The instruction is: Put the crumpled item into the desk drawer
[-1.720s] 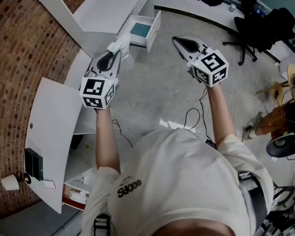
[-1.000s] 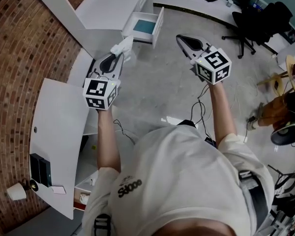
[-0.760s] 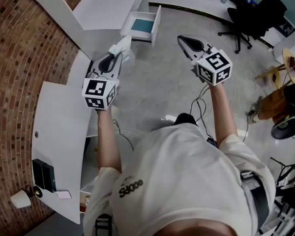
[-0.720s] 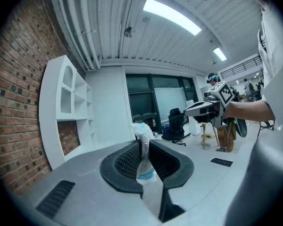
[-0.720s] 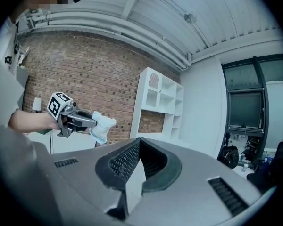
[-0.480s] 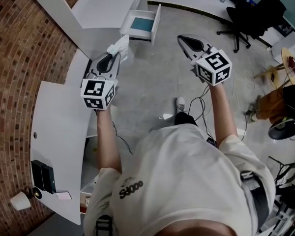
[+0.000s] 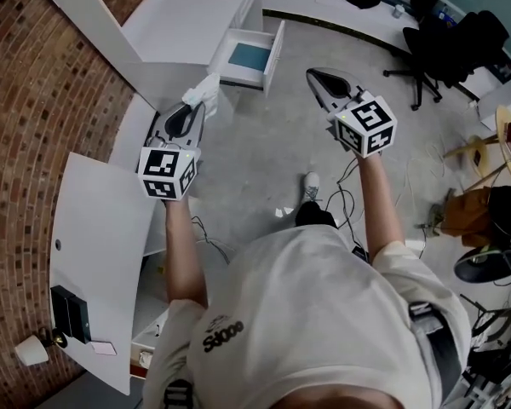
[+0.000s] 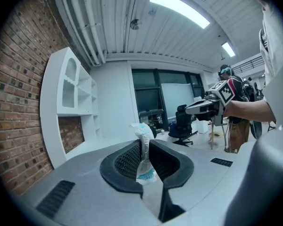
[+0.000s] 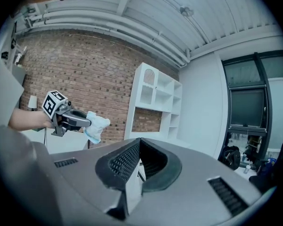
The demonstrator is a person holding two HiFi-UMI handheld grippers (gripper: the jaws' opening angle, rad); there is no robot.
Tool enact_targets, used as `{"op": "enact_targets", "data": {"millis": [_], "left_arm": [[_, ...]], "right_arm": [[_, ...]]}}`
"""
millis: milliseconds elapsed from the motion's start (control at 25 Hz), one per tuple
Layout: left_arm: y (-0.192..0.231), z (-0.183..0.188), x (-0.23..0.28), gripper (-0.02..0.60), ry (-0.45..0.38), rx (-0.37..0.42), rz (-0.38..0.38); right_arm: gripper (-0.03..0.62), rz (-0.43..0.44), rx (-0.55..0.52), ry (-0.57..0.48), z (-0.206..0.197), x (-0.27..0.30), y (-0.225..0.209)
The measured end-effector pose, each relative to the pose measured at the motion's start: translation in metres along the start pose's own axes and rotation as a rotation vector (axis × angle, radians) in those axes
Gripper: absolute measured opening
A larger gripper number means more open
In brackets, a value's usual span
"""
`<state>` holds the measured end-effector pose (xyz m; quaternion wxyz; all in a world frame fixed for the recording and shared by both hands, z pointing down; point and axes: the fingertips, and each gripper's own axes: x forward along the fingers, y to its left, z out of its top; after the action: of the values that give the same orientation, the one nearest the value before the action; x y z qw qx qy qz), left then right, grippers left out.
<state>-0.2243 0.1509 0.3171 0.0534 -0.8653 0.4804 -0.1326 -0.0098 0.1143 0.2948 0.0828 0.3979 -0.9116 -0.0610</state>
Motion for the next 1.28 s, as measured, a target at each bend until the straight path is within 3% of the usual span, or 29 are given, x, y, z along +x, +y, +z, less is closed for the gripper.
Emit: {"op": "enact_targets", "data": {"millis": [440, 760, 1040, 1280], "left_arm": [[0.009, 0.041, 0.153, 0.057, 0.051, 0.001, 0.095], [0.015, 0.055, 0.253, 0.057, 0.106, -0.008, 0.156], [0.021, 0.061, 0.327, 0.057, 0.133, -0.017, 0.205], [0.038, 0.056, 0.361, 0.057, 0.152, -0.029, 0.228]], "right_arm": [[-0.005, 0.091, -0.004, 0.007, -0.016, 0.057, -0.169], [-0.005, 0.167, -0.015, 0.026, -0.044, 0.100, -0.268], [-0.005, 0.233, -0.025, 0.029, -0.063, 0.139, -0.333], [-0.005, 0.274, -0.038, 0.035, -0.071, 0.170, -0.358]]}}
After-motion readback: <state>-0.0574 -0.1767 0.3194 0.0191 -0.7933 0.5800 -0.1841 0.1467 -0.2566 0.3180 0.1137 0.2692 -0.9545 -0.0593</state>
